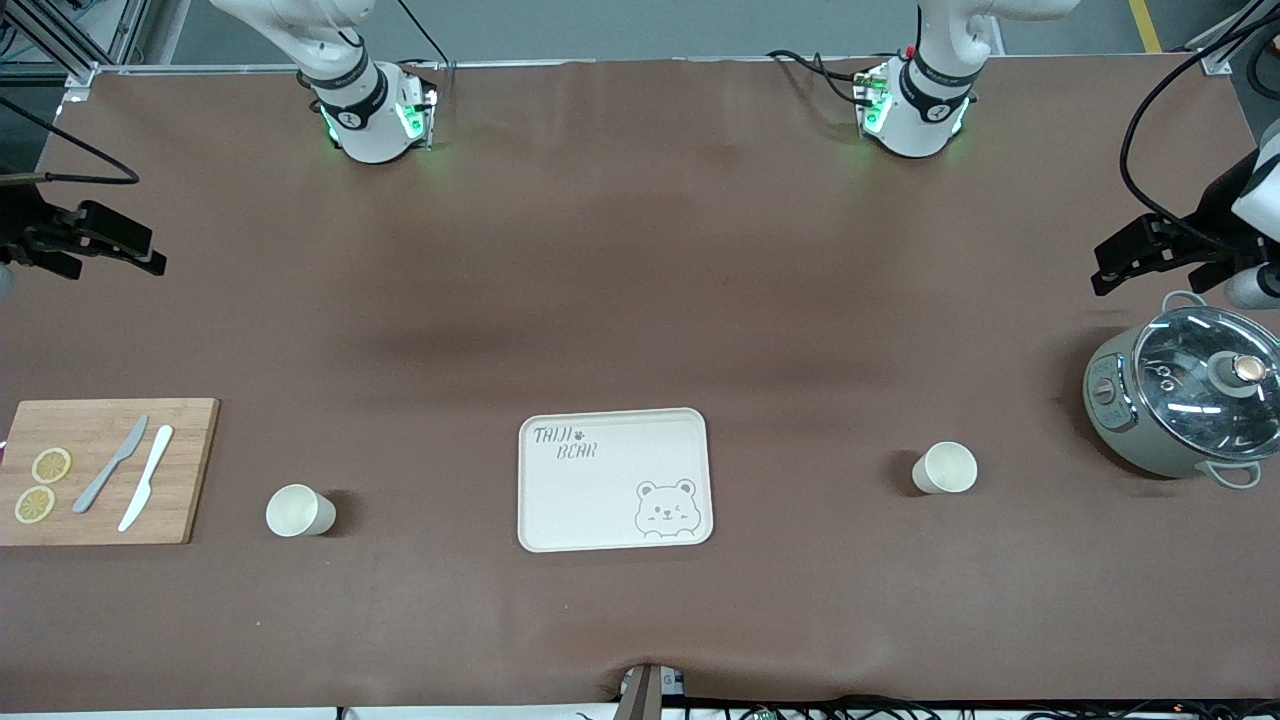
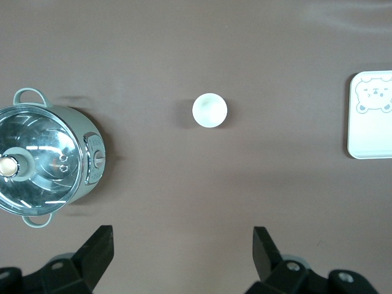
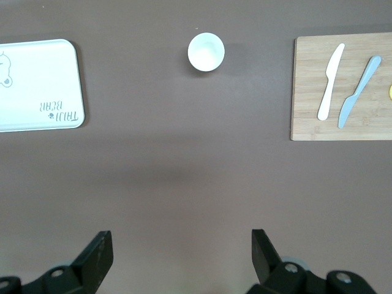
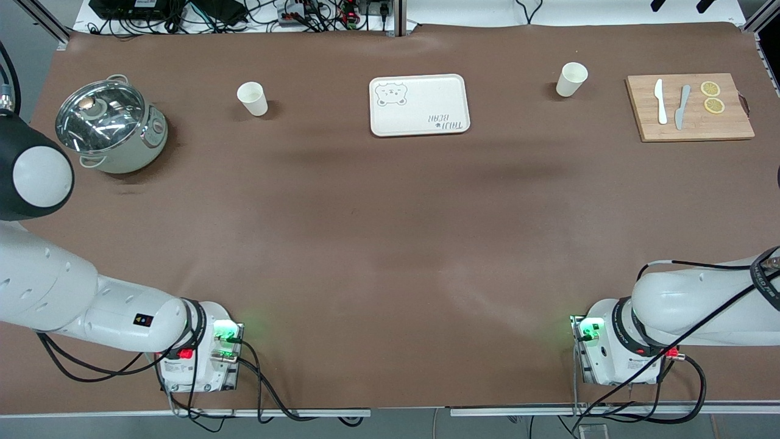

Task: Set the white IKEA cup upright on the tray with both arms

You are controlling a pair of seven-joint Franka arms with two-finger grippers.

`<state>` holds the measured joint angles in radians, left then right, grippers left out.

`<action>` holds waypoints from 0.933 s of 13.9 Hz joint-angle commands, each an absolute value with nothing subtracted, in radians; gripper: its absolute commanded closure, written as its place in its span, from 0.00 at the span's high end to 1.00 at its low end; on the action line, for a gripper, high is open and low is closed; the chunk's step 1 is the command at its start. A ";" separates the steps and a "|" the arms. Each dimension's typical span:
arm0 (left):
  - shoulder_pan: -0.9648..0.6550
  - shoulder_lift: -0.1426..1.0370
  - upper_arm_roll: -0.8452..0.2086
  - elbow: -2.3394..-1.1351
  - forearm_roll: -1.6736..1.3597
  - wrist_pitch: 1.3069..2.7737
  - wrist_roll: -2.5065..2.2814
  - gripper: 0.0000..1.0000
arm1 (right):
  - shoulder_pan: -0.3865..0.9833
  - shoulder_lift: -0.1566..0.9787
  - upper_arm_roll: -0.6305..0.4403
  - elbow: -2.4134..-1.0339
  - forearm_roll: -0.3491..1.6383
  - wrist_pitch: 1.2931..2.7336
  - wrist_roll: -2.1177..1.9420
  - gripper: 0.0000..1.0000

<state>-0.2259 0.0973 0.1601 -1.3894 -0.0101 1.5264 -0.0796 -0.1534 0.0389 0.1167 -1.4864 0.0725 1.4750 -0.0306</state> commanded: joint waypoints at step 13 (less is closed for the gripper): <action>-0.222 0.092 0.152 -1.382 0.015 1.557 -0.057 1.00 | -0.173 0.081 0.129 -1.464 0.083 1.509 -0.031 1.00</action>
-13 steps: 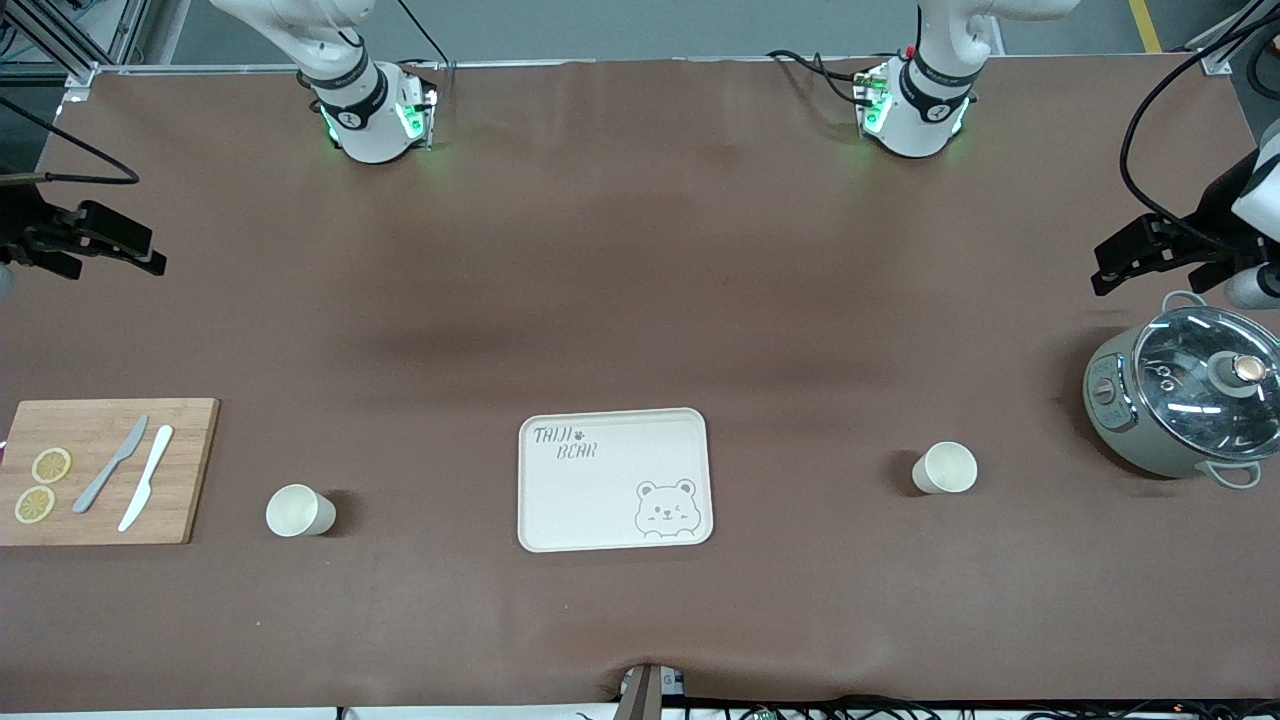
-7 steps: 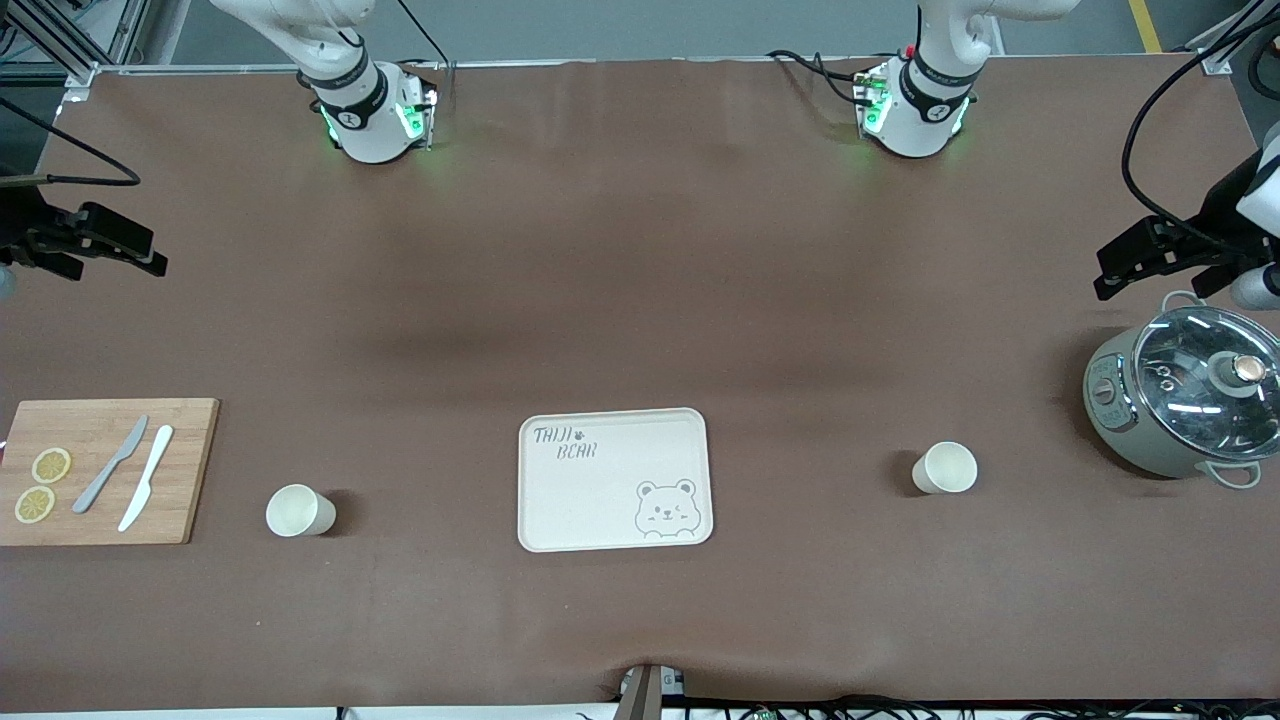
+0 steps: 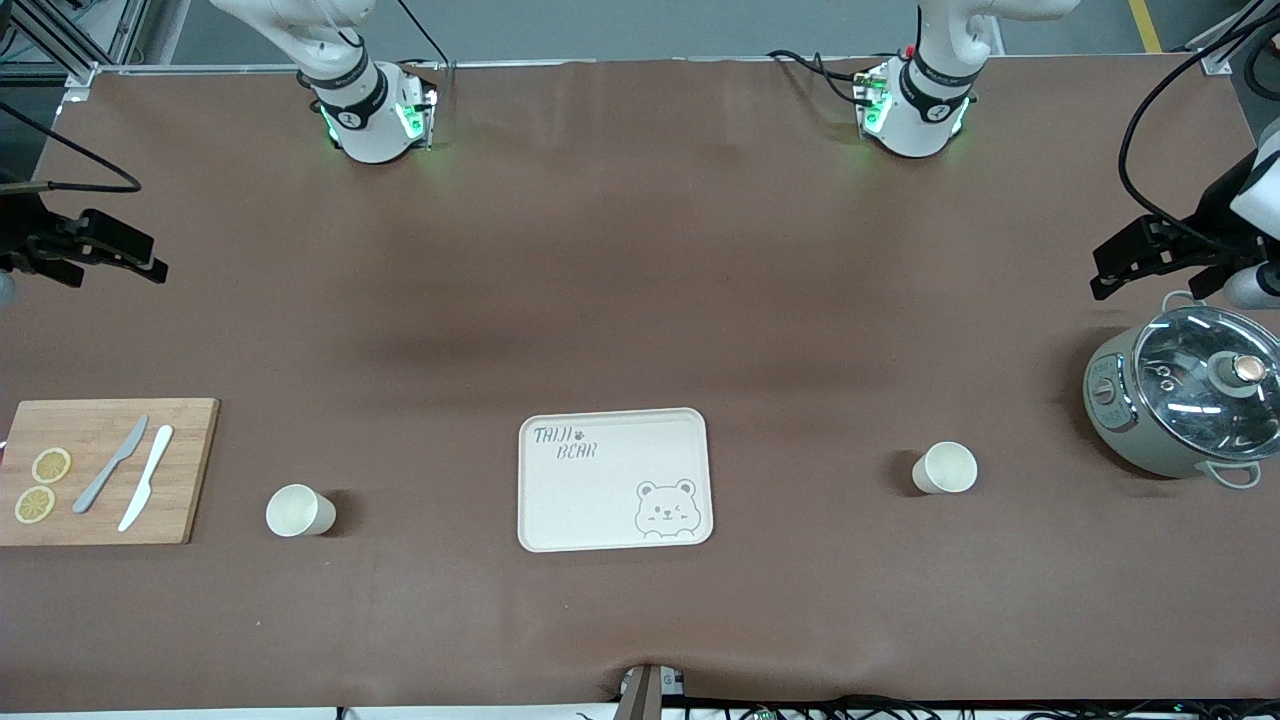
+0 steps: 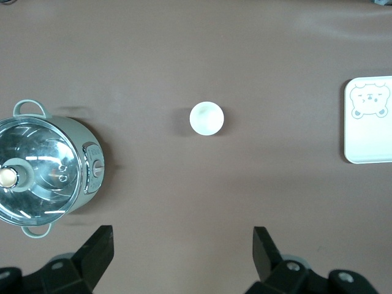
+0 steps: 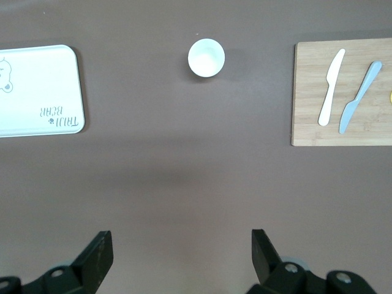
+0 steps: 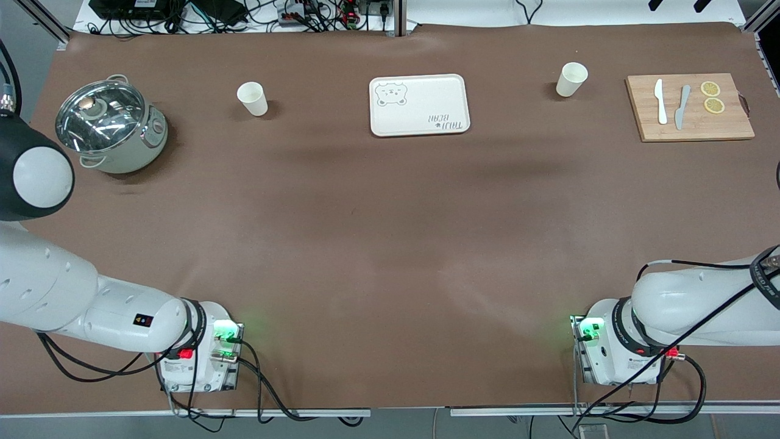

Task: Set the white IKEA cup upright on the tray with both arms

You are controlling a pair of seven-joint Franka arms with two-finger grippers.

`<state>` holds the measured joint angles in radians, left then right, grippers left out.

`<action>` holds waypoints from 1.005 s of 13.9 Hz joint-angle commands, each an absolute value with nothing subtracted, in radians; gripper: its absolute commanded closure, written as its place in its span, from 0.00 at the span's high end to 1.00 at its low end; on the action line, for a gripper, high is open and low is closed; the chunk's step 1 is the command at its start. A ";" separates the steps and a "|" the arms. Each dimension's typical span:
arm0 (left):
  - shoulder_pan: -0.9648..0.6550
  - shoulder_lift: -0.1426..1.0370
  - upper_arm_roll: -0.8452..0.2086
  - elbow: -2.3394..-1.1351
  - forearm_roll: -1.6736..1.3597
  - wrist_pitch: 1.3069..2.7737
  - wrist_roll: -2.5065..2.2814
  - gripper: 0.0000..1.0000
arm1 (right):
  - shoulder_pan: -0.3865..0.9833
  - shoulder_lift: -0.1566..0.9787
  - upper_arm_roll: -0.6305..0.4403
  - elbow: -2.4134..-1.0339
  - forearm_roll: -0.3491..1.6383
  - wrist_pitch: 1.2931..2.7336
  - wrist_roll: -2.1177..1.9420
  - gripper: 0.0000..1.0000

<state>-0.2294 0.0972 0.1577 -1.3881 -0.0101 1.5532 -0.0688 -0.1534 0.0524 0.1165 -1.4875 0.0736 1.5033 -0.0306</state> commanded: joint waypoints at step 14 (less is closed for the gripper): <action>-0.198 0.273 0.150 -1.393 0.002 1.603 -0.055 1.00 | -0.149 0.287 0.132 -1.436 0.081 1.721 -0.028 1.00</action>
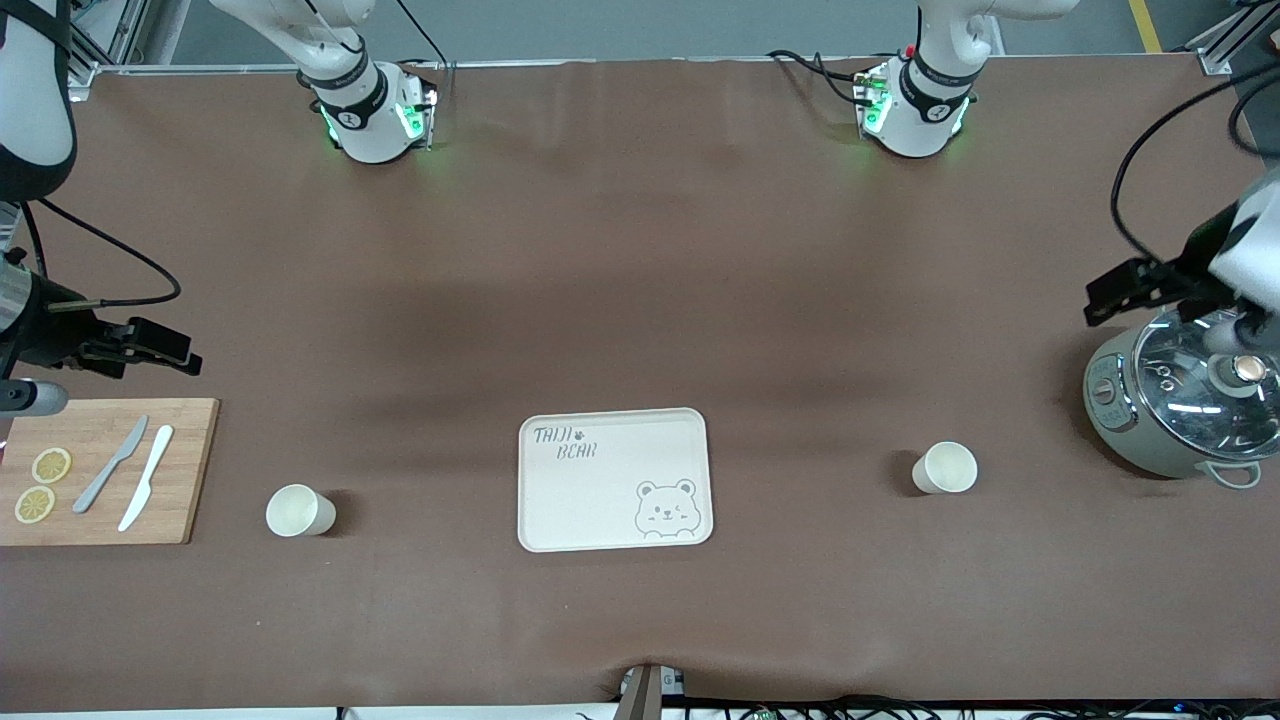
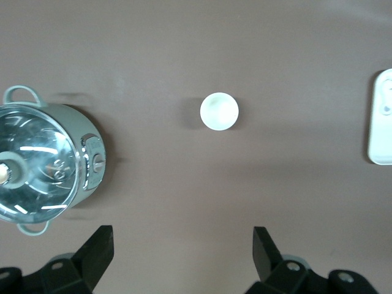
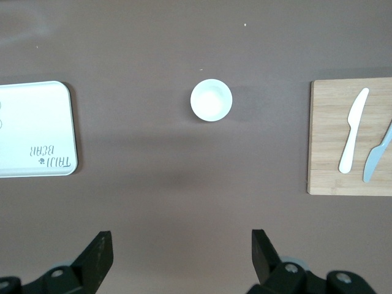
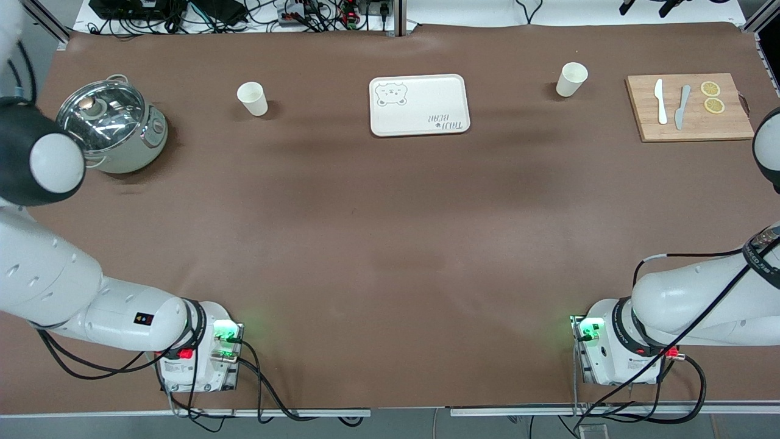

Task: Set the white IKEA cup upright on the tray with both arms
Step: 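Reach both grippers down toward the two white paper cups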

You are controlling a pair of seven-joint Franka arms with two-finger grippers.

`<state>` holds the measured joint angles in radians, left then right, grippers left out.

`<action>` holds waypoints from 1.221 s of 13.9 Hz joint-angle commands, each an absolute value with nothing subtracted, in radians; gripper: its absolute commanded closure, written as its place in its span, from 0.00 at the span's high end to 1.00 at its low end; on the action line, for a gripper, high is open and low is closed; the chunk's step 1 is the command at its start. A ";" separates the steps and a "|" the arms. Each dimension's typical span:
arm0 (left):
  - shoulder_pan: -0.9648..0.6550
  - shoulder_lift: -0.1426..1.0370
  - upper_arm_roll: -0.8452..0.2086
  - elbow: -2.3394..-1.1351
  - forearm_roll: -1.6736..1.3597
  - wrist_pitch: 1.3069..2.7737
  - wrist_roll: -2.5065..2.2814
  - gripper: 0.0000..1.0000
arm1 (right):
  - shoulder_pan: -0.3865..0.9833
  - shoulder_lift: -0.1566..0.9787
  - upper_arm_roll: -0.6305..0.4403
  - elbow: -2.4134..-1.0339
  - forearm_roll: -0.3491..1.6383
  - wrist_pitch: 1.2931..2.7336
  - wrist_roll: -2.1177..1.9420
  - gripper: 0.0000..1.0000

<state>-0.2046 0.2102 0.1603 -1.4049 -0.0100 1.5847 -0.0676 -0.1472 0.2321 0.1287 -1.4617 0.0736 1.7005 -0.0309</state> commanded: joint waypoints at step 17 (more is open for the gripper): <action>-0.150 0.643 0.147 -1.391 -0.023 1.957 0.000 1.00 | -0.161 0.682 0.123 -1.315 0.064 2.143 -0.032 1.00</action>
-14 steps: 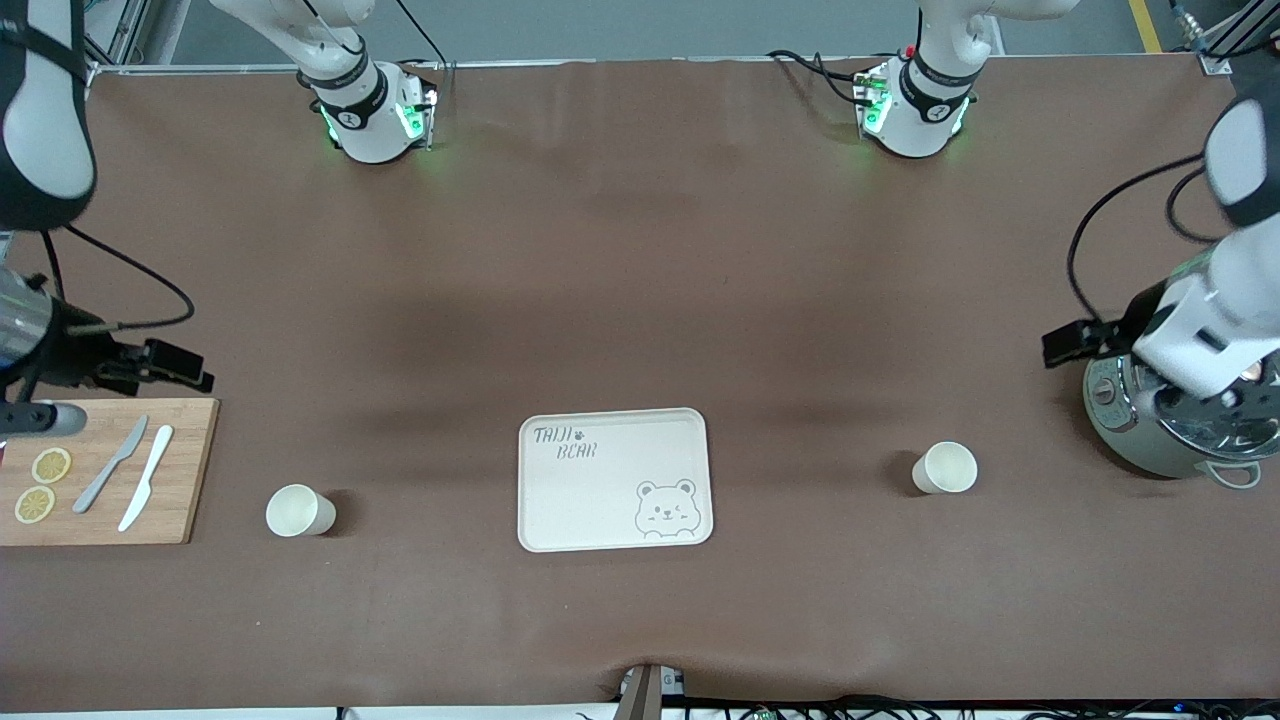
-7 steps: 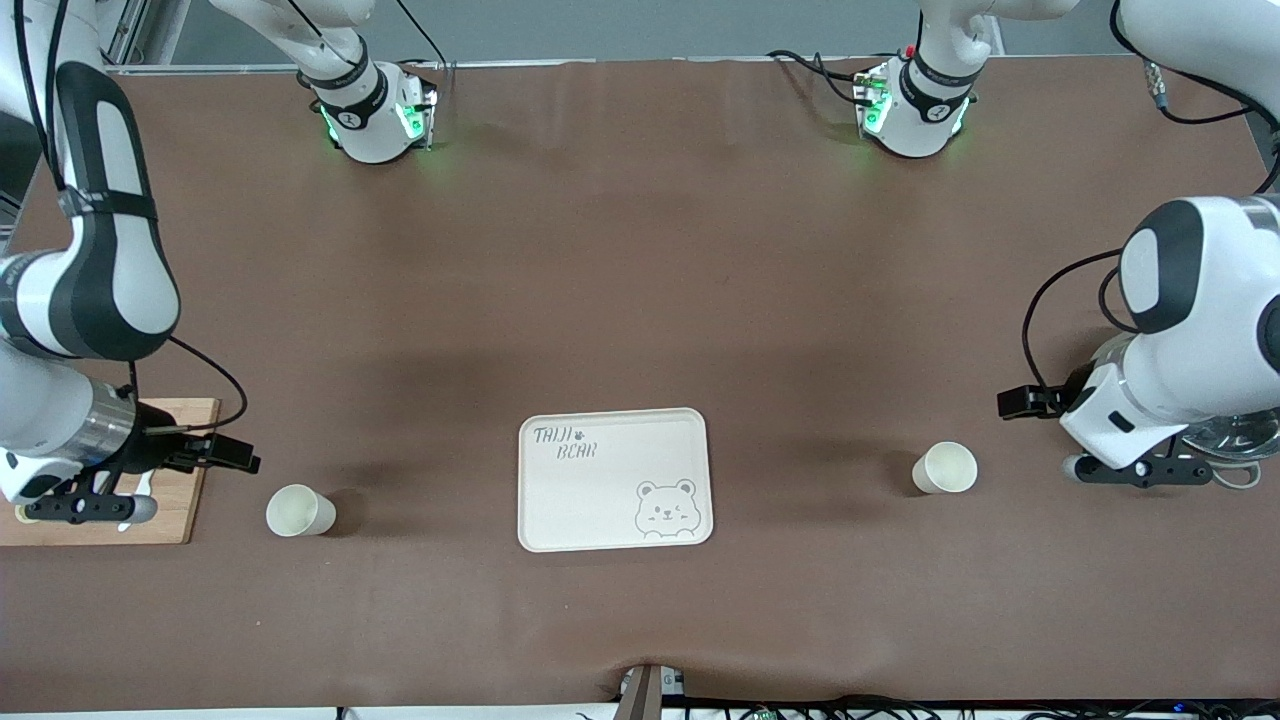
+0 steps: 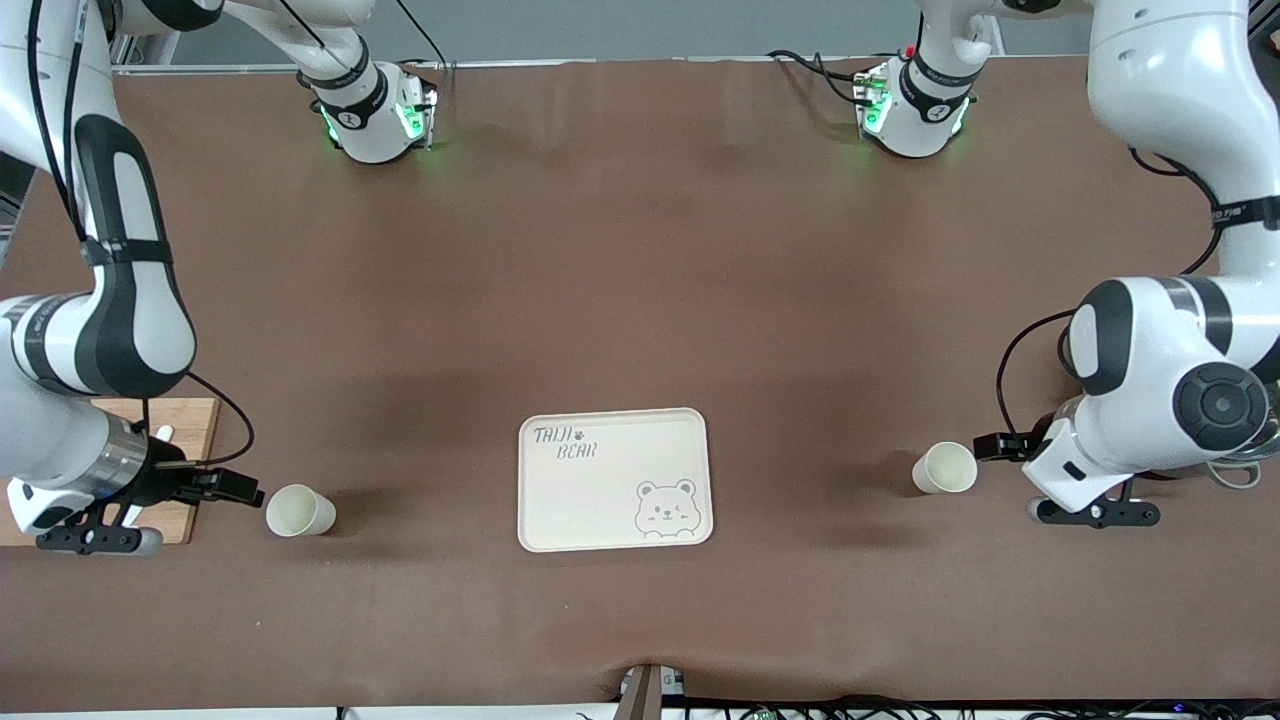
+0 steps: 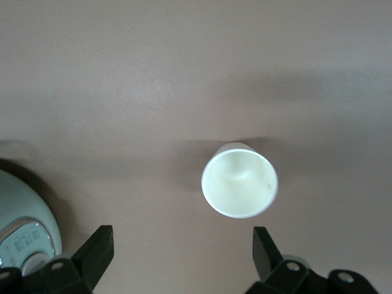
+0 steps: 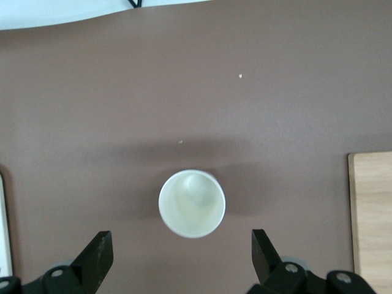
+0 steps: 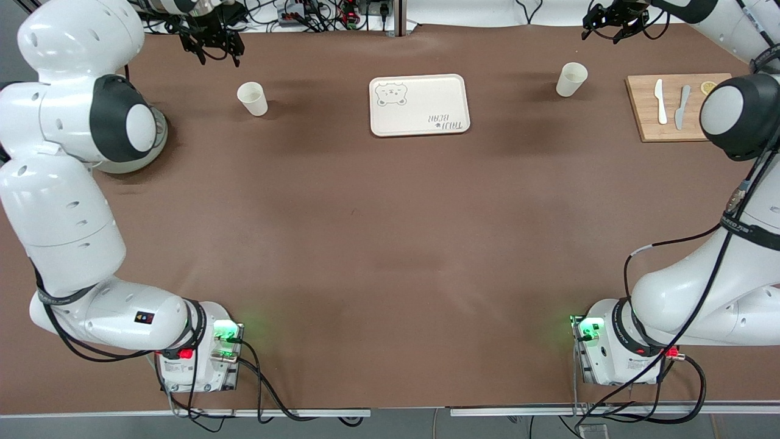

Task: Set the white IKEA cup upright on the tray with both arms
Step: 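Reach both grippers down toward the two white paper cups, then close the left gripper on one cup while the right gripper grasps the other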

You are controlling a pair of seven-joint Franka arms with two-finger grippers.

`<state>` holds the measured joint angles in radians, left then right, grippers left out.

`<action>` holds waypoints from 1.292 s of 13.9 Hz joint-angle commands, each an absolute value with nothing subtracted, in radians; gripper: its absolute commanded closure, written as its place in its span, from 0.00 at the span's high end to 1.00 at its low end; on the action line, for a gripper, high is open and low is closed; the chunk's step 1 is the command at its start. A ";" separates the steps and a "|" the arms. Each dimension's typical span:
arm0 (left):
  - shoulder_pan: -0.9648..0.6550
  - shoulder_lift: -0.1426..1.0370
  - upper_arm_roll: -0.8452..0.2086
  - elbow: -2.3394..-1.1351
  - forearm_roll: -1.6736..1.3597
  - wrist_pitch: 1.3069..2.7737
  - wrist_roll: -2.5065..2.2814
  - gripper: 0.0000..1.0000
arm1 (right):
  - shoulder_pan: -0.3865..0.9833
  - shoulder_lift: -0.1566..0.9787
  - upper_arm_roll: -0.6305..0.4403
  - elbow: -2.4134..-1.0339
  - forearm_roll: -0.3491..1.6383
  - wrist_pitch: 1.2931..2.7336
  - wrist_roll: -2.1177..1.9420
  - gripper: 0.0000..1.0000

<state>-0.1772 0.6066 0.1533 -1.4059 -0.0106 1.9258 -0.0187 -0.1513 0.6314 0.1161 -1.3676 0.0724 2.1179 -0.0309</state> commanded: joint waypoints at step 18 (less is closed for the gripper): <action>-0.155 0.769 0.141 -1.399 -0.092 2.025 0.021 1.00 | -0.164 0.813 0.110 -1.334 -0.017 2.255 -0.035 1.00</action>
<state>-0.1576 0.7678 0.1416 -1.4047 -0.0719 2.0150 -0.0020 -0.1574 0.7990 0.1000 -1.3458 -0.0042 2.2560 -0.0318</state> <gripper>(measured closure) 0.000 0.000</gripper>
